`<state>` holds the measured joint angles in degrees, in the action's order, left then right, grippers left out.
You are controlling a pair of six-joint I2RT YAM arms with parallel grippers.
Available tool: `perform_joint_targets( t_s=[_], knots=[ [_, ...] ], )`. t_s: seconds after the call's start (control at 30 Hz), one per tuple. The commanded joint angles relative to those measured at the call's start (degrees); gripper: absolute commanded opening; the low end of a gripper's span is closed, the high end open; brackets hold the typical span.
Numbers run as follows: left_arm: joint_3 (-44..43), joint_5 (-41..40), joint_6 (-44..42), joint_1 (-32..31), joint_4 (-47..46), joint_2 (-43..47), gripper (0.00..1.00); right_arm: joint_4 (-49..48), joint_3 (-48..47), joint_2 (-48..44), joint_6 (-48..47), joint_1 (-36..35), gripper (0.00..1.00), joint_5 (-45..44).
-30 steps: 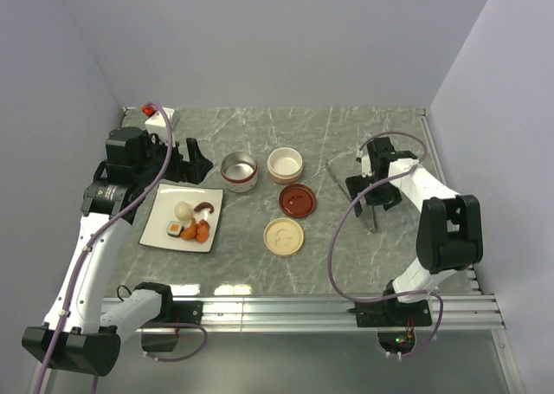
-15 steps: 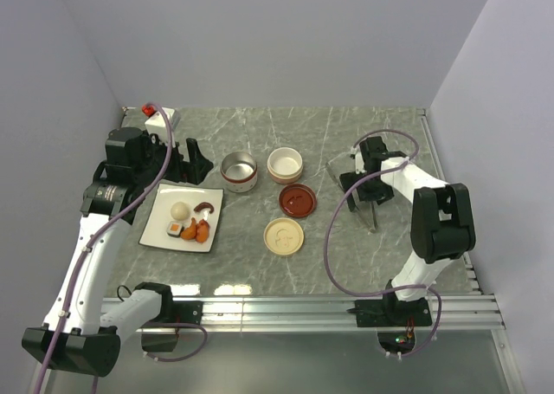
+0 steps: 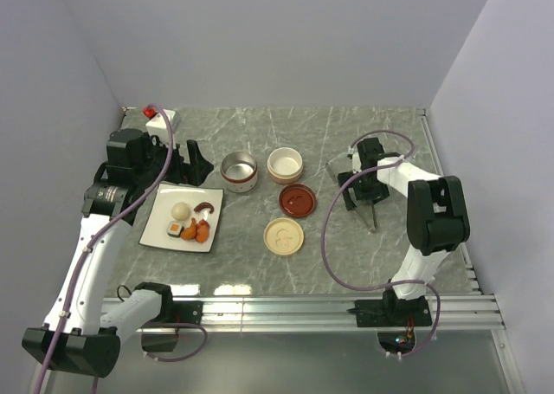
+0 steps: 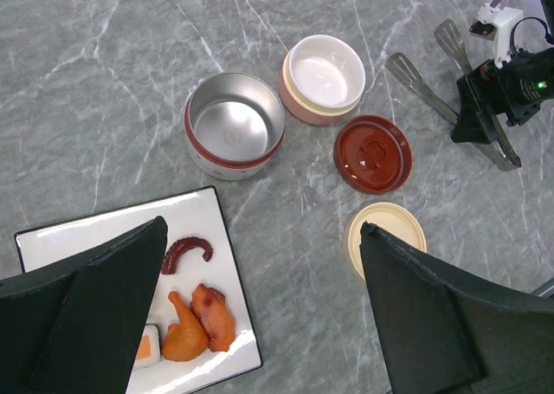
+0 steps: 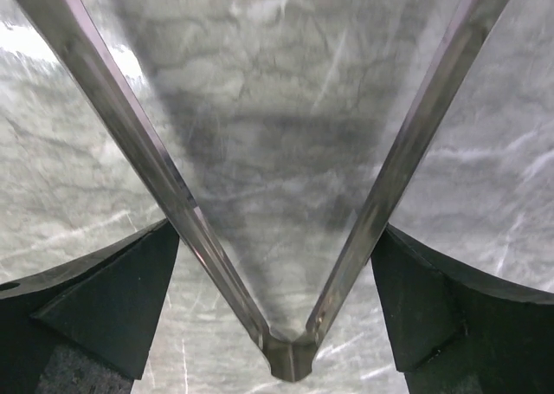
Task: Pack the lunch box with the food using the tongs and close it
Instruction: Grab the clamp with the right arm
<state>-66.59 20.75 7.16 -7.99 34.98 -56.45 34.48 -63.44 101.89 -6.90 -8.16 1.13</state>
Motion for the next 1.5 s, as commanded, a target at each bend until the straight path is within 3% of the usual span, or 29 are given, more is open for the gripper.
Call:
perform_joint_targets(
  t_s=[0.0,0.3,0.77,0.87,1.0,1.1,1.47],
  knots=[
    [0.14,1.04,-0.04,-0.19,-1.06,1.25,0.99,-3.54,-0.81,1.38,-0.05,-0.45,0.97,0.72],
    [0.23,0.78,0.05,-0.19,-1.06,0.99,0.99,-3.63,-0.98,3.4,0.22,-0.36,0.9,0.9],
    [0.23,1.13,-0.04,-0.19,-1.06,0.9,1.0,-0.29,-5.55,6.66,1.45,0.25,0.91,0.55],
    [0.05,1.22,-0.13,-0.19,-0.97,0.64,1.0,-0.11,-5.82,6.83,1.45,0.17,0.86,-0.07],
    [-0.56,1.39,-0.39,-0.19,-0.44,0.37,0.99,-0.29,-4.94,4.91,0.92,0.6,0.67,1.94],
    [-1.0,1.22,-0.65,-0.19,0.08,0.37,0.99,0.5,-4.76,1.4,0.57,0.87,0.59,4.05],
    [-1.53,4.64,-2.58,-0.19,1.14,0.72,0.99,8.14,-7.31,-11.26,-1.28,1.48,0.56,12.75]
  ],
)
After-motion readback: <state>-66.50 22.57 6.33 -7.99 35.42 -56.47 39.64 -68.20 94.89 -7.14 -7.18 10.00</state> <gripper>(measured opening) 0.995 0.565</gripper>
